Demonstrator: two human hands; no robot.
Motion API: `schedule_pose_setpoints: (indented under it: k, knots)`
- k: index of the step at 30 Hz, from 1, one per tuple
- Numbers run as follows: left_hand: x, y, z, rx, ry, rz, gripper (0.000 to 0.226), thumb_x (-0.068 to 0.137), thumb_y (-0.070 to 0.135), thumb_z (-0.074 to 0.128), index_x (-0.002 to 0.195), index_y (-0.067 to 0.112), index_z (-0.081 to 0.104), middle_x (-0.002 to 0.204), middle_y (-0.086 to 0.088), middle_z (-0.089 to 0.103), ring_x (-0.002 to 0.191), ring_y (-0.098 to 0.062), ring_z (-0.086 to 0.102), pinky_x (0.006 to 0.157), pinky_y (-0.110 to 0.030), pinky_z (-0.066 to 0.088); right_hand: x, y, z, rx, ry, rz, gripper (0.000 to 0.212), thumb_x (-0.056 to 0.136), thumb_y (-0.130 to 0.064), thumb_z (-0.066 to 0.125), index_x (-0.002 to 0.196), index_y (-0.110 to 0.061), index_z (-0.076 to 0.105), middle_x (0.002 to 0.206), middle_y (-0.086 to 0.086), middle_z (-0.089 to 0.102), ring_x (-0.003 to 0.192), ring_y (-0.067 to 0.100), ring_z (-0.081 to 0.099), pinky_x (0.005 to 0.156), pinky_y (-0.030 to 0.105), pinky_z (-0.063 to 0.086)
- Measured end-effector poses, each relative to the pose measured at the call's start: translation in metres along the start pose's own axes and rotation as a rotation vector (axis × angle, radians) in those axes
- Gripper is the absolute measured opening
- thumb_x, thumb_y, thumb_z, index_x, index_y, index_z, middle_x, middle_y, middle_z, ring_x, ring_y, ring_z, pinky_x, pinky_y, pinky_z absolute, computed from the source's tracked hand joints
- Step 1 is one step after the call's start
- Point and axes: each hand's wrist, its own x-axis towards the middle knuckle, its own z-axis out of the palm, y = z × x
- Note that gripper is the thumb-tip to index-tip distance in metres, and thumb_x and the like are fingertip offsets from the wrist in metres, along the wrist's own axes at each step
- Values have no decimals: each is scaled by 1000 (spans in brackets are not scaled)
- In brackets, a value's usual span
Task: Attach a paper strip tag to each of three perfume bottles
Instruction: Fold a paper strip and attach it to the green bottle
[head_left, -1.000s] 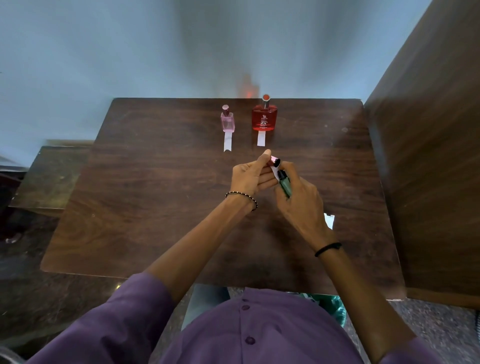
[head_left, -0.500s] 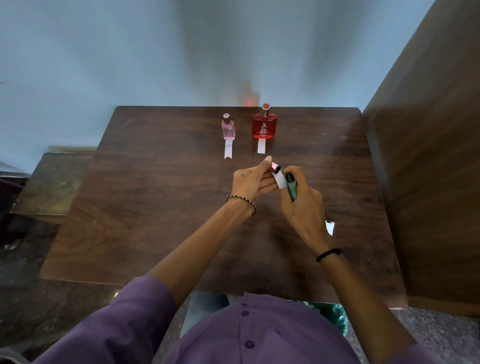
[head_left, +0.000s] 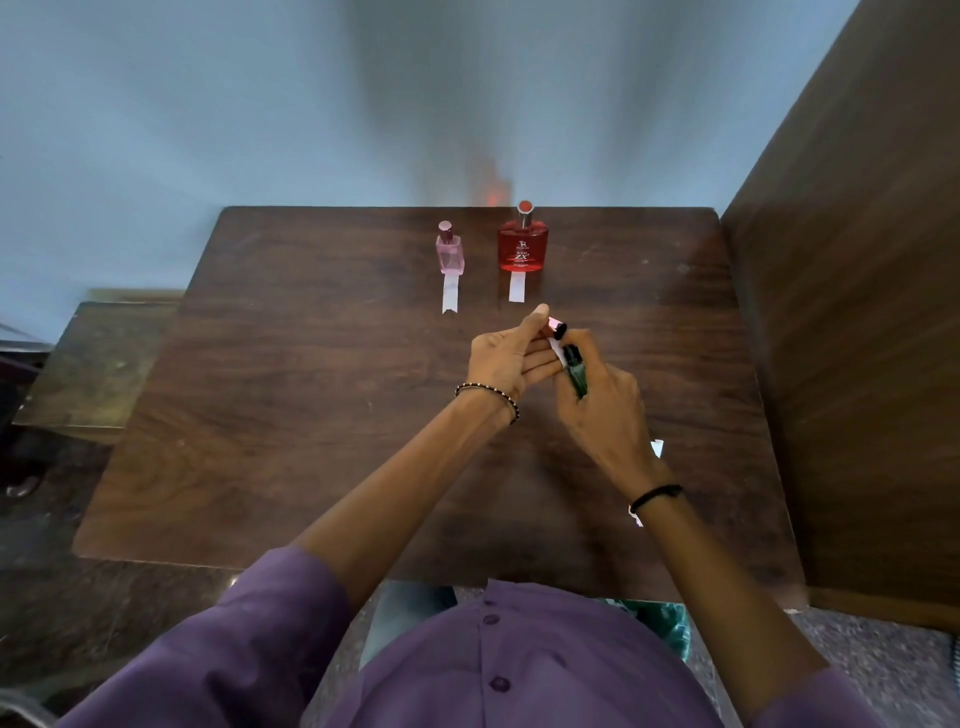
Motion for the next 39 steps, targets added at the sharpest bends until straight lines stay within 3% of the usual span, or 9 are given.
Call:
schedule_pose_setpoints:
  k: [4, 8, 11, 16, 20, 24, 28, 33, 39]
  knots:
    - [1, 1, 6, 24, 7, -2, 27, 91, 24, 72, 91, -2, 72, 92, -18, 76, 82, -26, 76, 79, -38, 63, 0, 4, 3, 14, 31, 42, 45, 98, -15, 57, 140, -25, 46, 66, 5, 59, 55, 19, 56, 47, 19, 39]
    - [0, 1, 9, 42, -4, 16, 28, 92, 25, 71, 92, -3, 73, 92, -18, 76, 81, -26, 76, 76, -36, 64, -2, 3, 0, 120, 44, 83, 28, 100, -20, 53, 127, -27, 47, 67, 1, 57, 54, 14, 55, 48, 31, 48]
    - [0, 1, 9, 61, -5, 34, 31, 92, 26, 72, 96, -5, 73, 98, -22, 76, 87, -29, 76, 77, -37, 63, -2, 2, -5, 109, 57, 79, 24, 101, -22, 52, 124, -25, 48, 70, -4, 55, 55, 8, 52, 49, 21, 40]
    - [-1, 1, 11, 65, -17, 23, 35, 91, 26, 72, 100, -8, 72, 99, -24, 75, 84, -28, 76, 77, -37, 63, -2, 3, -10, 42, 44, 18, 23, 96, -14, 56, 119, -14, 52, 73, -3, 52, 58, 6, 46, 51, 18, 30]
    - [-1, 0, 13, 65, -17, 16, 29, 91, 25, 72, 93, -4, 73, 93, -21, 76, 82, -26, 76, 77, -37, 63, -1, 2, -10, 20, 61, 41, 27, 95, -11, 55, 122, -14, 51, 72, 2, 54, 58, 16, 49, 50, 22, 33]
    - [0, 0, 16, 79, -6, 26, 26, 91, 26, 73, 88, 0, 74, 88, -18, 76, 79, -25, 76, 75, -36, 64, -2, 2, -13, 64, 91, 30, 21, 98, -18, 56, 119, -19, 50, 75, 0, 56, 61, 14, 53, 50, 21, 36]
    - [-2, -1, 18, 71, -17, 23, 31, 91, 26, 72, 96, -5, 73, 99, -23, 75, 83, -27, 75, 78, -38, 63, -3, 5, -15, 61, 60, 14, 22, 97, -15, 56, 118, -18, 51, 78, 1, 56, 63, 15, 53, 54, 21, 39]
    - [-5, -3, 20, 76, -18, 24, 27, 91, 26, 72, 91, -1, 74, 99, -23, 75, 86, -28, 75, 80, -37, 63, -4, 3, -17, 135, 79, 63, 19, 97, -13, 56, 114, -19, 50, 73, -1, 56, 61, 11, 54, 52, 25, 44]
    - [-6, 0, 17, 53, -7, 50, 30, 92, 24, 71, 97, -6, 72, 101, -25, 74, 94, -34, 74, 83, -41, 62, -4, -3, -32, 297, 18, 189, 29, 96, -21, 60, 121, -29, 48, 83, -8, 62, 63, 9, 59, 59, 14, 43]
